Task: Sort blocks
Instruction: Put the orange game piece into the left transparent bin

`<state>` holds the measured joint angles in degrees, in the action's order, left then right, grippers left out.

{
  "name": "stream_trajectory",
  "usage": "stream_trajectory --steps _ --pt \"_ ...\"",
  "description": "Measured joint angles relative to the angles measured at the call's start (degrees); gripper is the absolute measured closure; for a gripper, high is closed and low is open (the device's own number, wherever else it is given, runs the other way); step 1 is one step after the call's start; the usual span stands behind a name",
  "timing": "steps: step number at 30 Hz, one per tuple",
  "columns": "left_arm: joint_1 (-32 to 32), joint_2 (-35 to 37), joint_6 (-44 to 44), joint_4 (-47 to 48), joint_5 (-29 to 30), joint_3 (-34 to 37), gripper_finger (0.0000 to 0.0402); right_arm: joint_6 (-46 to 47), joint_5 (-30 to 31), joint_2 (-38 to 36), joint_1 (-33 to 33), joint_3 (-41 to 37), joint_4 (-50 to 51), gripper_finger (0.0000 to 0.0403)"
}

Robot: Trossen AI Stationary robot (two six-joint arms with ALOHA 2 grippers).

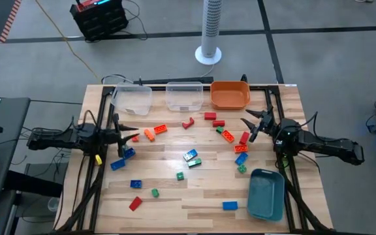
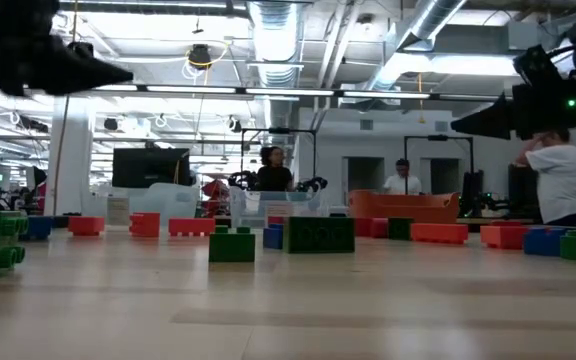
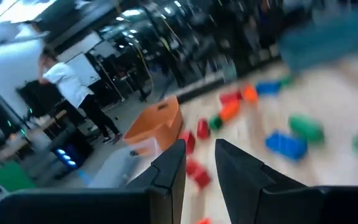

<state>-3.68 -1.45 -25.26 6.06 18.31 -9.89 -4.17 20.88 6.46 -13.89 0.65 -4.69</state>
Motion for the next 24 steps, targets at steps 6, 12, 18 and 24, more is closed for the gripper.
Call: stream_trajectory --steps 6,12,18,24 --pt "0.0 0.0 25.84 -2.41 -0.02 -0.02 0.0319 21.4 0.0 0.02 0.0 0.0 -1.01 0.0184" --pt "0.0 0.0 39.26 -2.12 -0.02 -0.02 0.0319 26.55 0.0 0.0 -0.07 0.04 -0.89 0.0184" --pt "-0.02 0.0 43.53 0.82 0.0 -0.02 0.0319 26.66 0.0 0.0 0.0 0.15 -1.02 0.0184" --pt "-0.01 -0.03 44.95 0.19 0.03 -0.02 0.0319 22.32 -5.16 0.01 0.03 0.17 -1.47 0.0184"
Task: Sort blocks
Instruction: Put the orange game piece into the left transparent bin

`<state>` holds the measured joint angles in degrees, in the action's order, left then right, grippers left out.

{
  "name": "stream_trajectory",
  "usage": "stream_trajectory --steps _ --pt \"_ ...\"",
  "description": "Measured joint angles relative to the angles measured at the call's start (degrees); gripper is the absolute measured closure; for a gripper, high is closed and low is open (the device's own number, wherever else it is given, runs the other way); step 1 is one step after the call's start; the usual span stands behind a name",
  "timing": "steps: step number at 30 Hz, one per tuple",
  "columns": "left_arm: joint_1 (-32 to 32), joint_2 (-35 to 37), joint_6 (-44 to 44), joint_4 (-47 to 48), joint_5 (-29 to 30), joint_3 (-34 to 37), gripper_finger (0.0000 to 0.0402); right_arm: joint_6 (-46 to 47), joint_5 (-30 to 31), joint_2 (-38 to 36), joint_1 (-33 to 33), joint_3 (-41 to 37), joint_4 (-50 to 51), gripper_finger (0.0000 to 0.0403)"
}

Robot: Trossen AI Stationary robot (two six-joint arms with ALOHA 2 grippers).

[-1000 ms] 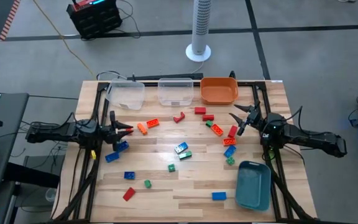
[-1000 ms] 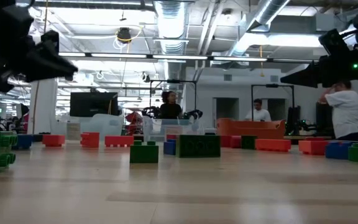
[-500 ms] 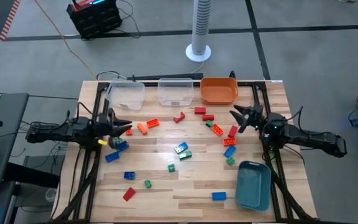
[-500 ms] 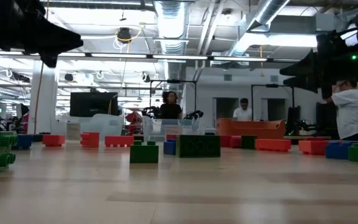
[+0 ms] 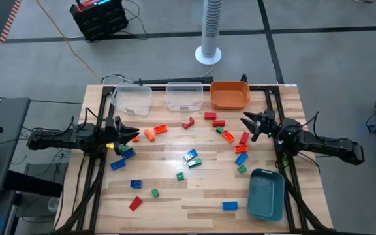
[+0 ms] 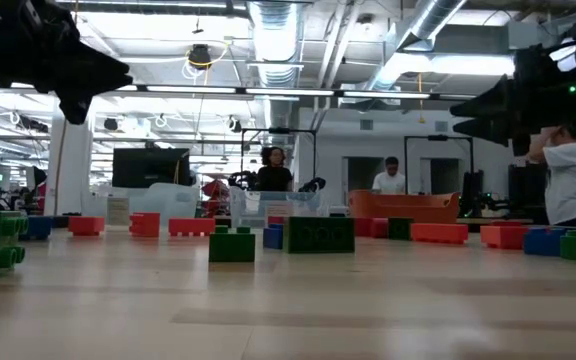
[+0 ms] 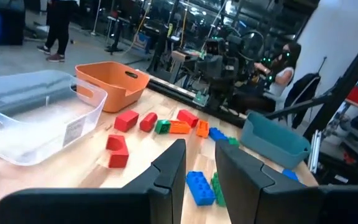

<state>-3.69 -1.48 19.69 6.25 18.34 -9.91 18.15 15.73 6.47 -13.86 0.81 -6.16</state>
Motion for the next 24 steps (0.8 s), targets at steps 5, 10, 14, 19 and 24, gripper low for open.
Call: stream_trajectory --steps 5,10,14,19,24 --pt "0.79 -2.5 -2.98 -3.78 0.24 -0.3 0.0319 0.0 -0.68 2.13 0.93 0.05 -0.51 0.0184" --pt "3.23 -10.72 -2.49 -3.64 0.32 -4.33 0.0319 -1.47 -0.83 7.84 3.7 0.09 -7.61 0.0184" --pt "4.8 -19.62 -4.89 -3.38 0.29 -9.35 0.0319 -4.37 -0.83 13.93 6.44 1.75 -9.56 0.0184" --pt "6.28 -31.41 -10.36 -2.79 0.32 -15.9 0.0319 -6.59 -0.81 20.83 8.01 4.92 -9.35 0.0184" --pt "7.03 -42.99 -14.35 0.21 0.2 -22.55 0.0319 -7.56 -0.74 26.53 8.28 6.71 -9.19 0.0184"
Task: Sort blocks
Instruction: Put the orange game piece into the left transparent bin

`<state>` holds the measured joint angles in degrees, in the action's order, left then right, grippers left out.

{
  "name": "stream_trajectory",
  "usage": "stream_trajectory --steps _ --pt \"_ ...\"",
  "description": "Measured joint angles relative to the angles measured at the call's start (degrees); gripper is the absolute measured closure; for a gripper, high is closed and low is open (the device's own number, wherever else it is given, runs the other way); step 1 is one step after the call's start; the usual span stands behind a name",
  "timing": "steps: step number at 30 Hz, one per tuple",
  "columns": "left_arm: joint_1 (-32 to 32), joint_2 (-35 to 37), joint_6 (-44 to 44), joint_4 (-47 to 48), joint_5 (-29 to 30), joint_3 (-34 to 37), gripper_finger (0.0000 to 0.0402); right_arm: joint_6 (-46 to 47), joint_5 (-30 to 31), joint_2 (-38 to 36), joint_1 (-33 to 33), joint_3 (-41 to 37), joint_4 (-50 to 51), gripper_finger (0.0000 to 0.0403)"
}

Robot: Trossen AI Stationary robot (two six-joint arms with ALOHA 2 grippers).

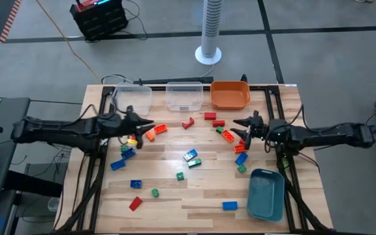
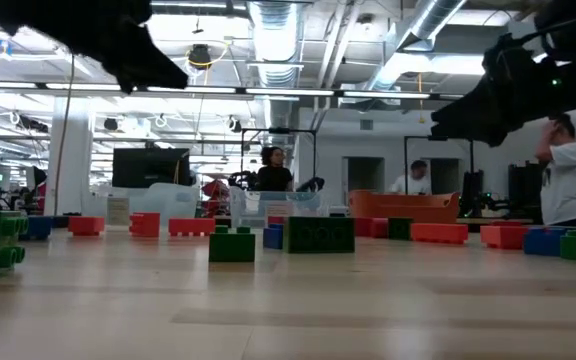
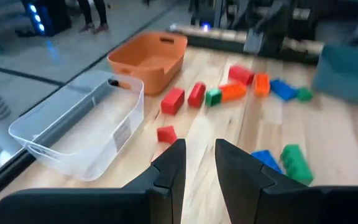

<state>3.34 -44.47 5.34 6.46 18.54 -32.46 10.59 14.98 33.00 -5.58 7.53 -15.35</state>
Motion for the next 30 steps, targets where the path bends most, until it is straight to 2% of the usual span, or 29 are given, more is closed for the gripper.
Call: stream_trajectory --steps 6,10,16,22,26,30 --pt "1.29 -11.86 3.48 16.21 -2.12 -11.14 0.0319 0.29 0.11 5.16 0.0 0.95 -0.86 0.0184" --pt "1.76 -18.9 5.4 22.45 -2.32 -15.53 0.0315 0.31 0.09 7.6 0.16 1.77 -0.72 0.0184" --pt "3.68 -29.3 5.18 24.62 -6.18 -17.63 0.0252 -1.22 0.15 10.91 2.9 4.27 -0.9 0.0184" --pt "6.55 -37.82 3.71 28.63 -6.3 -21.76 0.0181 -2.11 1.74 13.28 5.02 5.47 -0.81 0.0184" --pt "7.77 -40.29 0.41 28.69 -6.76 -22.67 0.0158 -2.06 1.88 13.95 6.11 5.47 -0.66 0.0184" --pt "10.27 -42.51 -2.63 28.58 -7.11 -22.67 0.0152 -2.05 2.06 14.06 7.11 5.47 -0.79 0.0184"
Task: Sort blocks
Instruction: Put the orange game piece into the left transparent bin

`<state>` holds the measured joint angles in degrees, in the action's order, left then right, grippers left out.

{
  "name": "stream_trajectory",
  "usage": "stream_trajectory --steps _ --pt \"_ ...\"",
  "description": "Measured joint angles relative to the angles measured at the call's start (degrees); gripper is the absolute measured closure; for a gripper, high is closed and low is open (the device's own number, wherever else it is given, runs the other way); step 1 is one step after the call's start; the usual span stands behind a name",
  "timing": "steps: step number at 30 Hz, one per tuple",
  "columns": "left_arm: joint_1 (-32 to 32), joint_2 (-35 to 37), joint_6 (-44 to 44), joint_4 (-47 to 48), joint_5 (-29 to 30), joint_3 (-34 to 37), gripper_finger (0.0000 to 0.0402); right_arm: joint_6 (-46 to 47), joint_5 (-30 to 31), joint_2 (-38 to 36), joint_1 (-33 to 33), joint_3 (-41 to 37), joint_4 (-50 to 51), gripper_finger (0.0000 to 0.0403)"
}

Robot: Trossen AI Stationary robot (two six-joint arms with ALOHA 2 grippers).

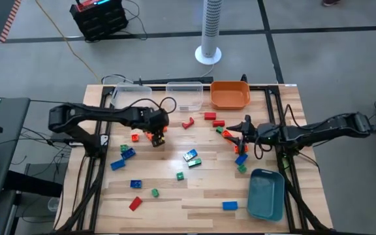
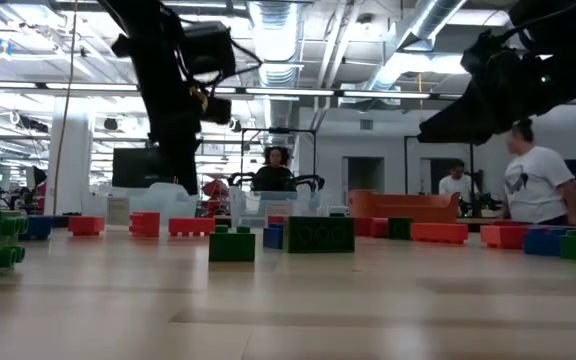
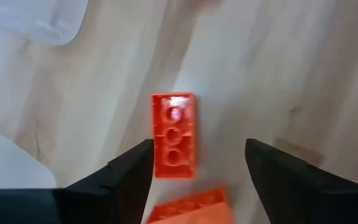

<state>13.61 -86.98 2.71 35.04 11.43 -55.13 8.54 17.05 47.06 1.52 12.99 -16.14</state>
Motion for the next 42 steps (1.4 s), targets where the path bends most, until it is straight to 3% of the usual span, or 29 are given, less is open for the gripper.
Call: stream_trajectory --steps 9,18,42 --pt "4.87 -5.51 -5.69 -2.72 -2.39 0.0 0.0151 0.04 1.06 0.1 1.58 0.0 -0.25 0.0184" --pt "5.81 -7.99 -9.26 -2.66 -3.62 0.0 0.0151 0.44 1.06 0.1 1.59 -0.02 -0.22 0.0184" --pt "6.36 -12.09 -8.81 -2.54 -3.49 -0.64 0.0154 1.97 1.21 0.1 4.32 -0.04 0.09 0.0184"
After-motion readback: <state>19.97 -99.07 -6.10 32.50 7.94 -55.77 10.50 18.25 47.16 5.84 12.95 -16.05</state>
